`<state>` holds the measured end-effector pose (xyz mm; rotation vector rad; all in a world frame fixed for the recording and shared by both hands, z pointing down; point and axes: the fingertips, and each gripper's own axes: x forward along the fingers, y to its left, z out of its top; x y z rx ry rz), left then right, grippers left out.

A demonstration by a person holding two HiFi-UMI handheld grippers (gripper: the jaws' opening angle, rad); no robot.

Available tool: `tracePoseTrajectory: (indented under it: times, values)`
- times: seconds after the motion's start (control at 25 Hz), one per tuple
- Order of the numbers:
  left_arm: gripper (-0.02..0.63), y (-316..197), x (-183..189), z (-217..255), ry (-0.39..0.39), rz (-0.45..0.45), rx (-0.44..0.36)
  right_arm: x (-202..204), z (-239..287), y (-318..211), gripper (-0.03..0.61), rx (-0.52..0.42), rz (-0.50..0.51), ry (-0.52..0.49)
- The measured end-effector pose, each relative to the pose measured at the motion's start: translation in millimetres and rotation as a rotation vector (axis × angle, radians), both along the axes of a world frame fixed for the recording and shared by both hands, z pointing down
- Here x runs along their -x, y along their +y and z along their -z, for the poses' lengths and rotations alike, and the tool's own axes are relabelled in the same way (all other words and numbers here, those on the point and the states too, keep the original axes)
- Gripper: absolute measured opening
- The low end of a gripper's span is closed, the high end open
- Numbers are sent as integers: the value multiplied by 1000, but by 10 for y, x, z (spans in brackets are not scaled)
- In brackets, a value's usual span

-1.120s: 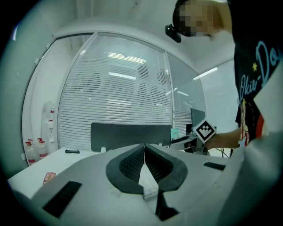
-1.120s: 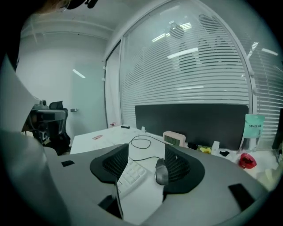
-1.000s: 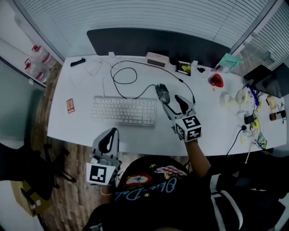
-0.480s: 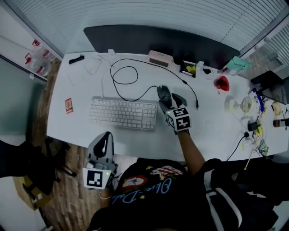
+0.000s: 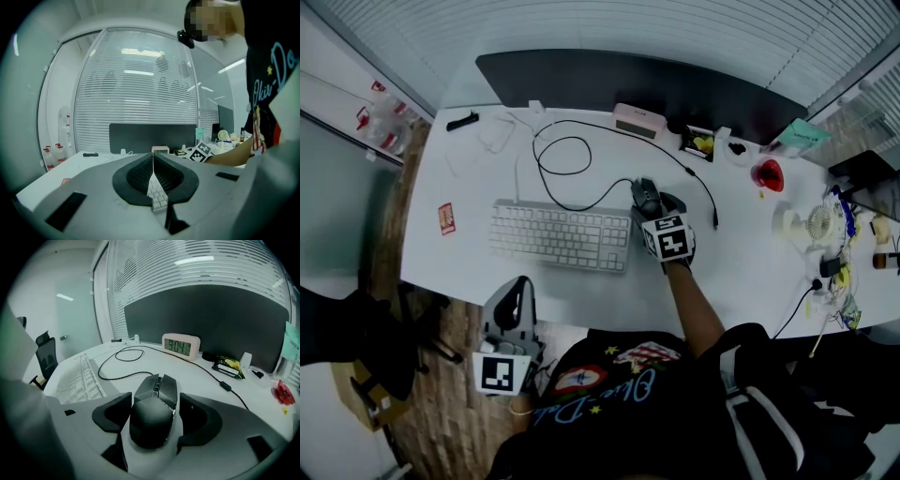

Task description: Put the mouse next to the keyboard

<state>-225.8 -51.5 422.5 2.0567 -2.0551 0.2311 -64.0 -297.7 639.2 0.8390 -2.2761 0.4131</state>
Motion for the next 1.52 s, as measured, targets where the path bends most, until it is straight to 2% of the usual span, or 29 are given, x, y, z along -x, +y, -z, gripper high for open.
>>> tracePoseTrajectory:
  times: [0.36, 0.76, 1.2, 1.52]
  values:
    - [3, -9, 17, -20, 5, 13, -6, 32, -107, -29, 278, 18, 15, 28]
    - [3, 12, -13, -44, 12, -25, -7, -122, 131, 5, 278, -70, -45, -4]
    - [3, -232, -30, 106, 7, -210, -47, -448, 552, 320, 278, -132, -176, -31]
    - [3, -376, -128, 136, 34, -341, -70, -728, 584, 666, 278, -115, -303, -24]
